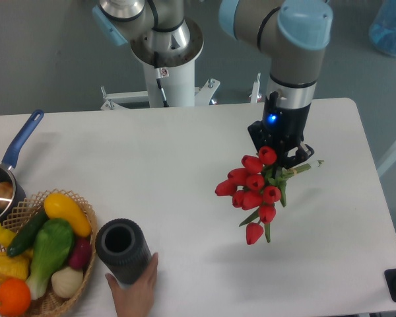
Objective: Place the flowers on the table
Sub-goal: 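Lower the held red tulip bunch toward the table surface, then open the gripper to release the tulips and lift away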
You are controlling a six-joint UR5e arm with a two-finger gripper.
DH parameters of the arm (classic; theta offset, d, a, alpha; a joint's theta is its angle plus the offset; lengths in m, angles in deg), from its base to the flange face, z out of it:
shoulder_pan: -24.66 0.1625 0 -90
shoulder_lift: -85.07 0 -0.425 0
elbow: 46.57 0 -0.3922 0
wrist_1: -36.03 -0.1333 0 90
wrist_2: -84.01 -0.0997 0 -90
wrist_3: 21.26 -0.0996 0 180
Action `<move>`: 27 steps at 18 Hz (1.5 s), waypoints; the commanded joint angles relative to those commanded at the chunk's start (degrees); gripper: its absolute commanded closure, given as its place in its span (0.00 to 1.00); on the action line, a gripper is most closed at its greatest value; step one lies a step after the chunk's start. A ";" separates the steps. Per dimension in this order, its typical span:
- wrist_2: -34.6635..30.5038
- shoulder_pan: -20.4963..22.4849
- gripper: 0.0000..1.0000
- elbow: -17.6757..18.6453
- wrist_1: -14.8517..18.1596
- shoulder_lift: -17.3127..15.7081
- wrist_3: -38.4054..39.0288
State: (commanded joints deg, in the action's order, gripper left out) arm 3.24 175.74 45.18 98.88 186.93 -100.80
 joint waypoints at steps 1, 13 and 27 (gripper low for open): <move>-0.52 0.00 0.88 1.05 -0.18 0.00 -0.09; -2.55 -2.02 0.48 6.15 -1.32 1.49 -0.17; -3.43 -0.53 0.00 9.85 -3.07 0.96 -5.28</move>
State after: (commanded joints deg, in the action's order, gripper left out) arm -0.19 175.21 55.03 95.81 187.90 -106.08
